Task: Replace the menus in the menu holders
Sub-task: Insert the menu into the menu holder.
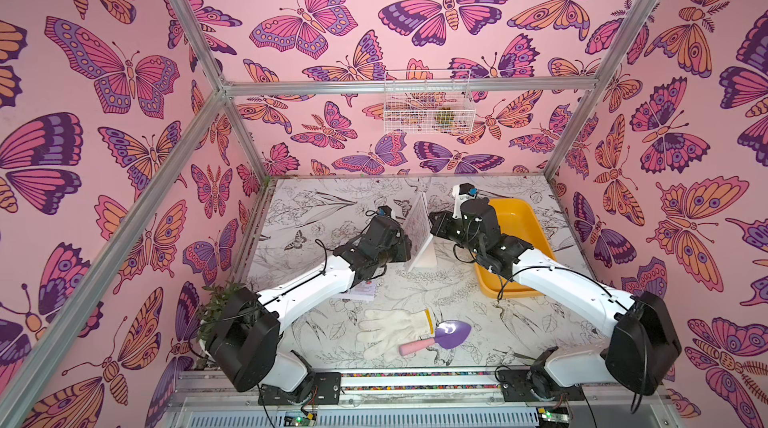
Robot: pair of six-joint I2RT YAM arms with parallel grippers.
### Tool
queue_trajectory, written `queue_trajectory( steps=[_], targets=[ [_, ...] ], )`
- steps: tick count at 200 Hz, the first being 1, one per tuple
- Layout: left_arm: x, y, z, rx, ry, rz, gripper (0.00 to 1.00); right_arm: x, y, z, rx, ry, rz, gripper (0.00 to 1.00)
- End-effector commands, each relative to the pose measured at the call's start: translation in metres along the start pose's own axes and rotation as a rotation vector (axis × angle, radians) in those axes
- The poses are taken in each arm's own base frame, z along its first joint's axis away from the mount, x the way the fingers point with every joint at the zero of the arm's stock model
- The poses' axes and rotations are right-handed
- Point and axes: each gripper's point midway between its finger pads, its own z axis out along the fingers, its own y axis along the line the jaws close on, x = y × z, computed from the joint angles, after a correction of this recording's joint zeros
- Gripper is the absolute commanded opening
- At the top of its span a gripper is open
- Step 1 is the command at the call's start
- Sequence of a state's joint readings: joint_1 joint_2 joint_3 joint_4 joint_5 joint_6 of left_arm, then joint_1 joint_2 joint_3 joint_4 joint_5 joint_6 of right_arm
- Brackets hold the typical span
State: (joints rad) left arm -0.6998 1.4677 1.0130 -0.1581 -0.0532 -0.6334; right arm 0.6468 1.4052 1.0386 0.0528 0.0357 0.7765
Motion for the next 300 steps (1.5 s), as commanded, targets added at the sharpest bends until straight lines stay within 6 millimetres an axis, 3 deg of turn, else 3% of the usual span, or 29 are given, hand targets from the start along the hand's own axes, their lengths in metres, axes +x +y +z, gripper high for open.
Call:
queue_trajectory(
  steps=[1,54,117,228,300],
  targets=[
    [-0.003,0.001,-0.003,-0.018,-0.010,0.009,0.57,0.007,-0.005,0.003,0.002,0.026,0.007,0.00],
    [-0.003,0.001,-0.002,-0.020,-0.009,0.008,0.57,0.010,-0.006,0.003,0.001,0.035,0.013,0.00],
    [-0.002,0.002,-0.002,-0.020,-0.008,0.006,0.57,-0.012,0.000,-0.014,0.013,-0.039,-0.045,0.07],
    [-0.002,0.003,-0.004,-0.023,-0.013,0.007,0.57,0.012,-0.013,0.009,0.029,0.036,-0.026,0.08],
    [-0.001,0.002,0.001,-0.020,-0.001,0.011,0.57,0.011,-0.005,0.003,-0.002,0.046,-0.022,0.05]
  ],
)
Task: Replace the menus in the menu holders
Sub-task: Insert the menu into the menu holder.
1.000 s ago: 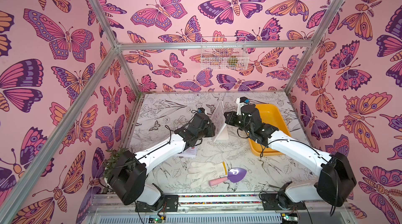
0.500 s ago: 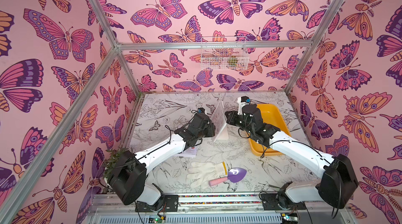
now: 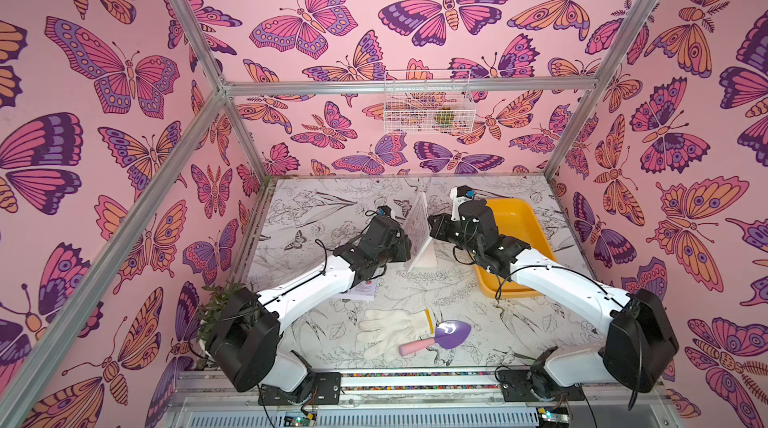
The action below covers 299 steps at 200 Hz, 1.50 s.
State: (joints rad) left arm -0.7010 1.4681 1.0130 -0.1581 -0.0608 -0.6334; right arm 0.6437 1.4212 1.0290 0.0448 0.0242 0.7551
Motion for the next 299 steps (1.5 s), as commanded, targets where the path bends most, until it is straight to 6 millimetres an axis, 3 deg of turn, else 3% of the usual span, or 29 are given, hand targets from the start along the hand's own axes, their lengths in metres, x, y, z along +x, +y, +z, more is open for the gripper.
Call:
queue_trajectory(
  steps=[1,73,102,131,184,254,299],
  targets=[
    [0.000,0.001,0.000,-0.015,0.003,0.010,0.57,0.002,0.003,-0.002,-0.020,0.016,-0.001,0.05],
    [-0.003,-0.004,0.001,-0.001,0.002,0.017,0.58,0.015,-0.002,-0.006,-0.014,0.060,-0.002,0.04],
    [0.007,-0.014,0.006,0.021,0.037,0.044,0.58,0.009,-0.003,-0.013,0.006,0.044,-0.043,0.07],
    [0.013,-0.011,0.008,-0.001,0.045,0.035,0.58,0.011,-0.004,-0.016,0.033,0.083,-0.120,0.07],
    [0.014,-0.014,0.011,0.001,0.049,0.047,0.58,0.025,0.007,-0.009,-0.026,0.169,-0.145,0.05],
    [0.012,-0.016,0.012,0.003,0.047,0.054,0.58,0.000,0.013,-0.017,-0.003,0.084,-0.172,0.10],
    [0.012,-0.015,0.010,0.002,0.043,0.054,0.58,0.004,0.015,-0.014,-0.018,0.108,-0.173,0.11]
  ],
)
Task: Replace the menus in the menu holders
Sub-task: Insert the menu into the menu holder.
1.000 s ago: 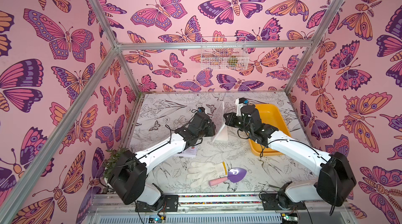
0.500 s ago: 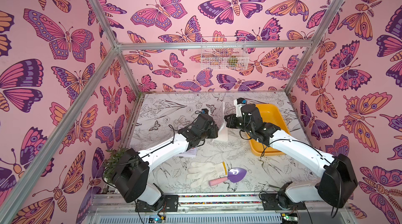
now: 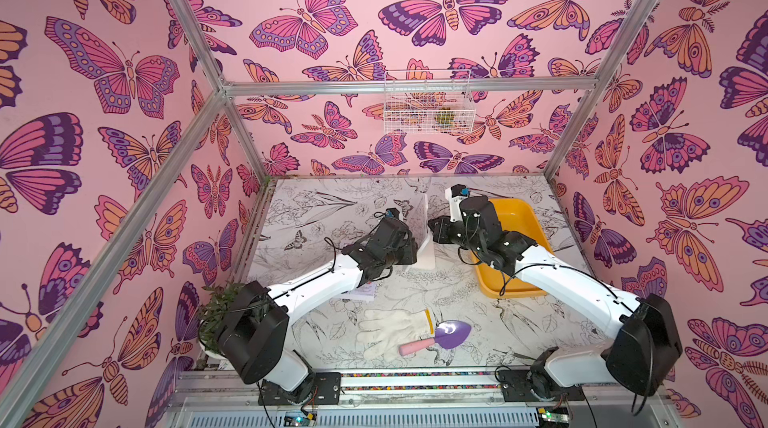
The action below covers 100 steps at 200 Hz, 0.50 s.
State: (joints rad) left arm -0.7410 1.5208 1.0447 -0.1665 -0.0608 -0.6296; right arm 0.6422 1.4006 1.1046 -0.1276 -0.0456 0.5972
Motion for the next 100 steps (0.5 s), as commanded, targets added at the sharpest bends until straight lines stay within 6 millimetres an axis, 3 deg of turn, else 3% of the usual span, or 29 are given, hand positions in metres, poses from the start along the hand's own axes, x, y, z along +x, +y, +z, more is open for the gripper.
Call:
queue_trajectory(
  steps=[1,100],
  targets=[
    [-0.001,-0.002,-0.001,-0.006,0.002,0.022,0.58,-0.003,0.006,-0.001,-0.011,0.005,-0.018,0.11],
    [-0.002,-0.001,-0.002,-0.009,-0.006,0.020,0.58,0.022,-0.005,0.009,0.001,0.077,0.008,0.09]
  ],
)
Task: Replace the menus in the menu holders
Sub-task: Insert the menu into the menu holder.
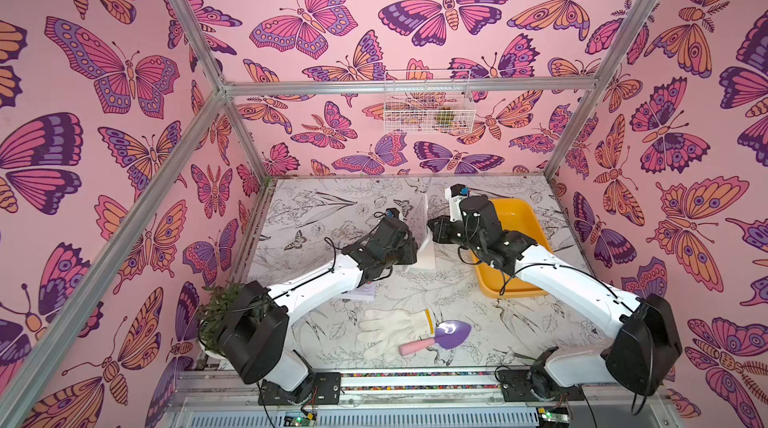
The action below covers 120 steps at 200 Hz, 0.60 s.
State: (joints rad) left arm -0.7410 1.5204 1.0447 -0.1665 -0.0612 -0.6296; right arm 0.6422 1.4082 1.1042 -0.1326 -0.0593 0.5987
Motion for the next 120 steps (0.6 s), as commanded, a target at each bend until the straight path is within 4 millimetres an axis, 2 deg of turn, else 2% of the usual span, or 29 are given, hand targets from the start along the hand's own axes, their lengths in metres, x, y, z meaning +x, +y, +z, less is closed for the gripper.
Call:
queue_trajectory(
  steps=[1,34,60,93,120],
  targets=[
    [-0.002,-0.001,-0.002,-0.010,-0.005,0.019,0.58,0.017,-0.005,0.007,0.005,0.058,0.007,0.09],
    [-0.003,-0.002,-0.002,-0.009,-0.006,0.021,0.58,0.023,-0.009,0.010,0.013,0.070,0.013,0.09],
    [-0.003,-0.002,-0.002,-0.010,-0.005,0.022,0.58,0.020,-0.006,0.009,0.004,0.063,0.013,0.09],
    [-0.004,-0.003,-0.001,-0.008,-0.006,0.022,0.58,0.005,0.000,-0.005,-0.004,0.011,-0.004,0.25],
    [-0.005,-0.003,-0.001,-0.009,-0.008,0.022,0.58,-0.001,-0.002,-0.012,0.012,-0.011,-0.014,0.26]
  ],
)
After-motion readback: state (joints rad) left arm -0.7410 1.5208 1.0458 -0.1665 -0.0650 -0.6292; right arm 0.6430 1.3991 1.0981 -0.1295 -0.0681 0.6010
